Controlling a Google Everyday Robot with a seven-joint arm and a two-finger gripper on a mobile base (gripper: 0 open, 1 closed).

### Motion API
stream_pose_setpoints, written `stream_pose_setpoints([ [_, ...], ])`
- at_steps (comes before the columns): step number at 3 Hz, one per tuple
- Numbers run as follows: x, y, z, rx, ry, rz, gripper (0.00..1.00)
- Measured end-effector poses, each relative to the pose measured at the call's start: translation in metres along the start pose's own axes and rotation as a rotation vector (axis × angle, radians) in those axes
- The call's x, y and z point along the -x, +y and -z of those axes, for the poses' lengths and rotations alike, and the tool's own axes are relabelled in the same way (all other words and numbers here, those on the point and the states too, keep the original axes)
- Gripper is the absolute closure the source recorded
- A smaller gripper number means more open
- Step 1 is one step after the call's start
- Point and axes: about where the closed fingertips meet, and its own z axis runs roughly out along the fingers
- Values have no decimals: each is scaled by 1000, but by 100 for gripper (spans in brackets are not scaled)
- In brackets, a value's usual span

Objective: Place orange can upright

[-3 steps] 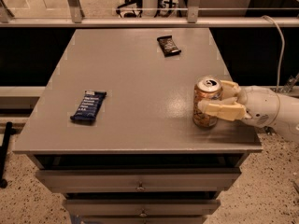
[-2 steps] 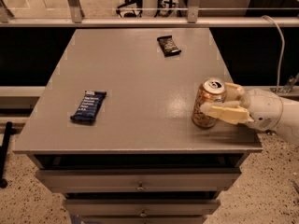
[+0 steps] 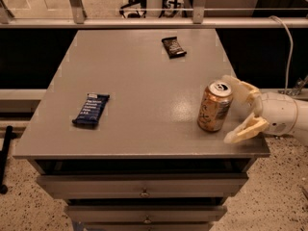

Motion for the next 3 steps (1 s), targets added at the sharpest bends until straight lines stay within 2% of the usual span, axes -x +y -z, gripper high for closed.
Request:
stream_pose_setpoints([
  [1, 7, -3, 15, 10, 115, 49, 0],
  [2, 30, -21, 57, -30, 267, 131, 0],
  [3, 39, -27, 66, -52, 276, 156, 0],
])
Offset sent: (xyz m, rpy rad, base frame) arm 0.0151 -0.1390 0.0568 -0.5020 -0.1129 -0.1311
